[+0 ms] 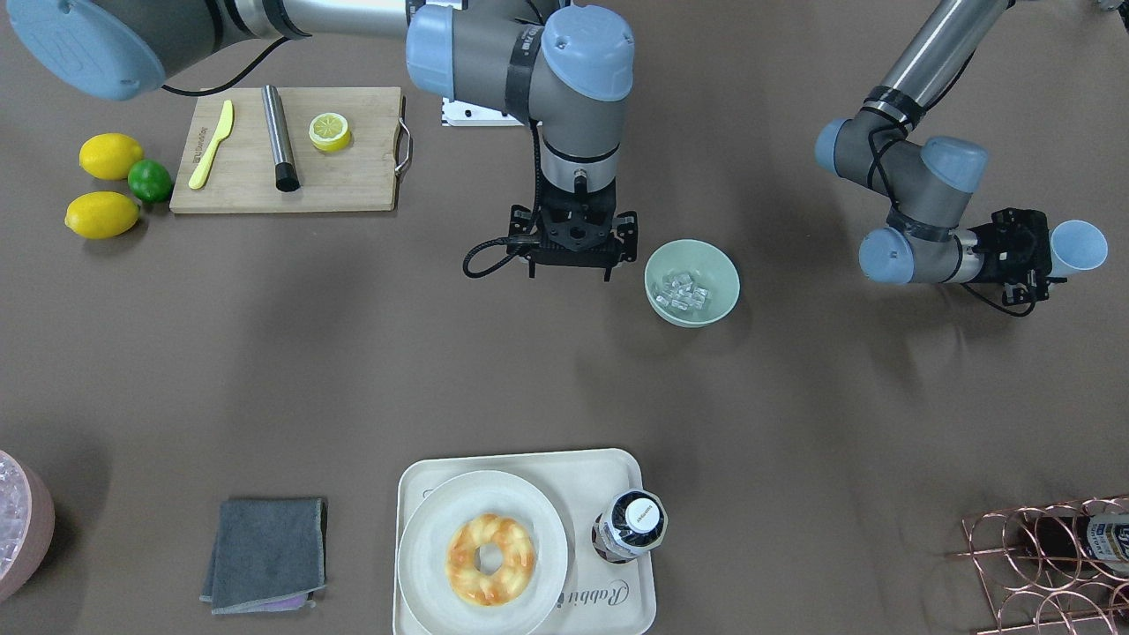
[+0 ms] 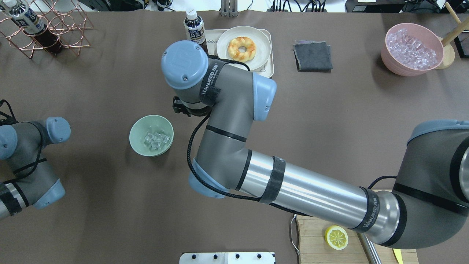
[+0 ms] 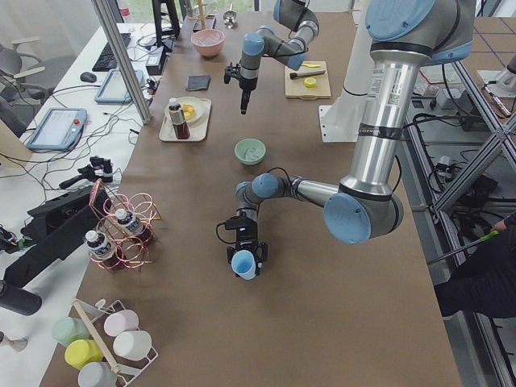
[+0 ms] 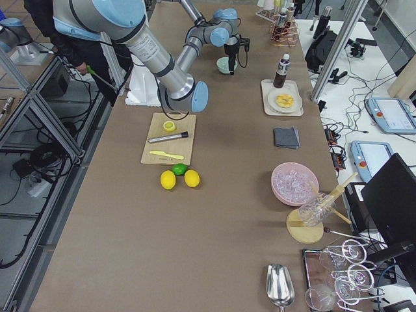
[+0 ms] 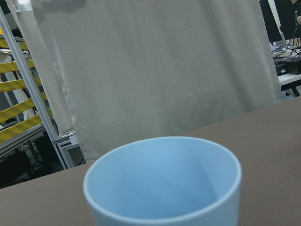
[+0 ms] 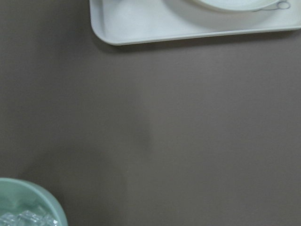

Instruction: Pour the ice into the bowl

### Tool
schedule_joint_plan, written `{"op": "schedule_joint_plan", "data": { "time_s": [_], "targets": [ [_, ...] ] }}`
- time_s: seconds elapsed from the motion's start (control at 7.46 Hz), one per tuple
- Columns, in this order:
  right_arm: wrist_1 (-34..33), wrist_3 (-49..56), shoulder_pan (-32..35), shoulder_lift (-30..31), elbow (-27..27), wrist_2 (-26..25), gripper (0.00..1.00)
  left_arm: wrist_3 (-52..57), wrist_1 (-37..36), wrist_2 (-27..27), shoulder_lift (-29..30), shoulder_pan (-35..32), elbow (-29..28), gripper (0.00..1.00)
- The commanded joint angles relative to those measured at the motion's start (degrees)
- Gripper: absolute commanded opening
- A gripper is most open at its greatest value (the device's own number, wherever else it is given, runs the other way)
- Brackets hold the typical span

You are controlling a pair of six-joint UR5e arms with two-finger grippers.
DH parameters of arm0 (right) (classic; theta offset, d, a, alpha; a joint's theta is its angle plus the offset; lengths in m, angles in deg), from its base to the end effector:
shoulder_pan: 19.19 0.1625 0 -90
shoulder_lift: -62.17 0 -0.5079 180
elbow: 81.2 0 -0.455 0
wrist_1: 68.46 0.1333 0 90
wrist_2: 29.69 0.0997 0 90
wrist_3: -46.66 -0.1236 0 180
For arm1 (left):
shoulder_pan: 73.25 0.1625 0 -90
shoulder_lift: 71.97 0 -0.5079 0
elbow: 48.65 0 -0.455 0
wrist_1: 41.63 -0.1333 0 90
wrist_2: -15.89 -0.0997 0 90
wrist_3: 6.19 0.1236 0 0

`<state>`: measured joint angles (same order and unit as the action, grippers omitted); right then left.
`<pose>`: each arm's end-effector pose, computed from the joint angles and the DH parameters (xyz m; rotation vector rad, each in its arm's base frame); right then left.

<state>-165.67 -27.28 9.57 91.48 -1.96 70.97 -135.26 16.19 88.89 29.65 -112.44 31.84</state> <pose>-0.7283 -0.5257 0.0845 0.1195 -0.7554 0.1414 0.3456 -0.5004 0.7955 0.3096 -0.5578 -1.2452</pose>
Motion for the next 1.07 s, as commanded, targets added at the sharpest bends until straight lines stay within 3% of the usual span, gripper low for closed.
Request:
{"op": "schedule_joint_plan", "data": {
  "time_s": [0.0,0.4,0.67,0.8,0.94],
  "targets": [
    [5.9,-0.1,-4.2,-5.6,-11.1,-3.4,0.99,-0.2,0.1,0.1,0.1,1.0,-0.2,0.62],
    [11.5,-0.1,-7.1,-7.0,-15.9,-6.8,0.98,-0.3,0.1,0.0,0.1,1.0,-0.3,0.65],
    [17.5,-0.1,-8.3,-10.4,-23.8,-7.9,0.98,-0.4,0.1,0.2,0.1,1.5,-0.3,0.66],
    [18.4,-0.1,-8.7,-11.0,-25.0,-8.4,0.97,-0.4,0.1,0.2,0.0,1.5,-0.3,0.68],
    [18.5,0.2,-8.6,-11.0,-25.0,-8.4,0.74,-0.3,0.2,0.1,0.0,1.6,-0.3,0.7]
  ]
}}
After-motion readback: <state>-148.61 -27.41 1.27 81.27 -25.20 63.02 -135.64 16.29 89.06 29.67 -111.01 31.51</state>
